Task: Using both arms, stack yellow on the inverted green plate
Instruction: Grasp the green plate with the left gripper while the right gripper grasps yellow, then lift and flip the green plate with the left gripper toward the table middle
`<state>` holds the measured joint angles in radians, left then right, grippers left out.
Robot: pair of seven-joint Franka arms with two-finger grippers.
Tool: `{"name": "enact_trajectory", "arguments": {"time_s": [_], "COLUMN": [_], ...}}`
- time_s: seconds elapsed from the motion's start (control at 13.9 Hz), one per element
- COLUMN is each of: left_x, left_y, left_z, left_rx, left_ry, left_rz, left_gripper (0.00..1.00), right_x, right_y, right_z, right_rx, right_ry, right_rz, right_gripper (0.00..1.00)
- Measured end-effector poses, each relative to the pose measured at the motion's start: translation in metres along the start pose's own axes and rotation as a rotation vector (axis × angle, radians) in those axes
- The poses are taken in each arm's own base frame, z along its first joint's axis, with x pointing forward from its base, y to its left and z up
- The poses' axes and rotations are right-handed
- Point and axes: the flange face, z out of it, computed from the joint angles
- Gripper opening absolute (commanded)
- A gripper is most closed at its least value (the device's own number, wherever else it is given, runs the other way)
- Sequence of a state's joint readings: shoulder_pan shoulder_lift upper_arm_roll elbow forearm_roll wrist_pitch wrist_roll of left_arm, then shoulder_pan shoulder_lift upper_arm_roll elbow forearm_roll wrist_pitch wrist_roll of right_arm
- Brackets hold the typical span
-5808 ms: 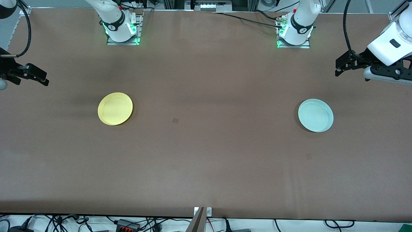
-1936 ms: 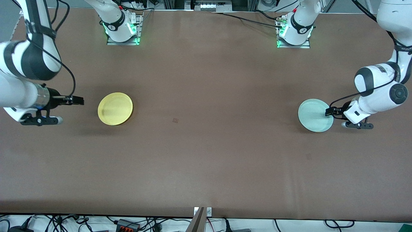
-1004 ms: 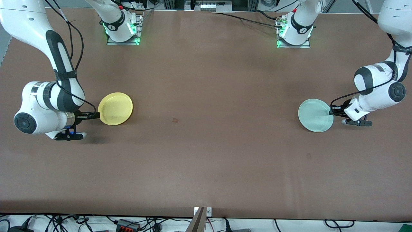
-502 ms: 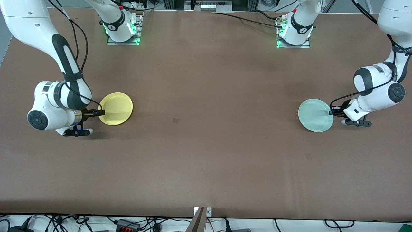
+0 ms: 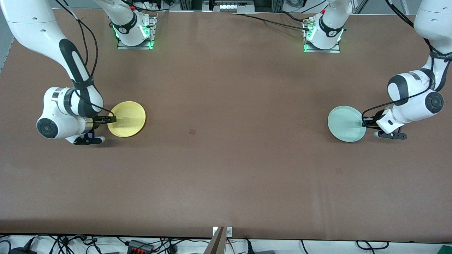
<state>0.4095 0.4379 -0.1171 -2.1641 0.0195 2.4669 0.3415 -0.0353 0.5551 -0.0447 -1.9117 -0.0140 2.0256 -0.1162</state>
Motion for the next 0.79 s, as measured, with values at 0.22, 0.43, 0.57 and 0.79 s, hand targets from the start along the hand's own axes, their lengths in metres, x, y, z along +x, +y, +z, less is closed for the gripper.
{"name": "enact_trajectory", "arguments": {"time_s": [0.22,0.43,0.57,0.79], "left_x": [0.009,0.044,0.069,0.094], "left_y": [0.002,0.012,0.031,0.096], "left_z": [-0.010,-0.063,-0.125,-0.193], "left_rx": [0.005,-0.012,-0.027,0.090], "left_ry": [0.020,-0.006,-0.055,-0.109], "left_rz": [0.024,0.067,0.099,0.124], "left_gripper": [0.01,0.01,0.01,0.01], "right_x": [-0.002,-0.003,-0.003,-0.004], "right_y": [0.000,0.000,0.001,0.000], "right_z": [0.008,0.009,0.009,0.004], "right_rx": [0.002,0.002,0.003,0.011], "right_ry": [-0.014,-0.017,-0.018,-0.014], "right_rz": [0.000,0.000,0.001,0.005], "right_gripper": [0.43,0.12,0.00,0.00]}}
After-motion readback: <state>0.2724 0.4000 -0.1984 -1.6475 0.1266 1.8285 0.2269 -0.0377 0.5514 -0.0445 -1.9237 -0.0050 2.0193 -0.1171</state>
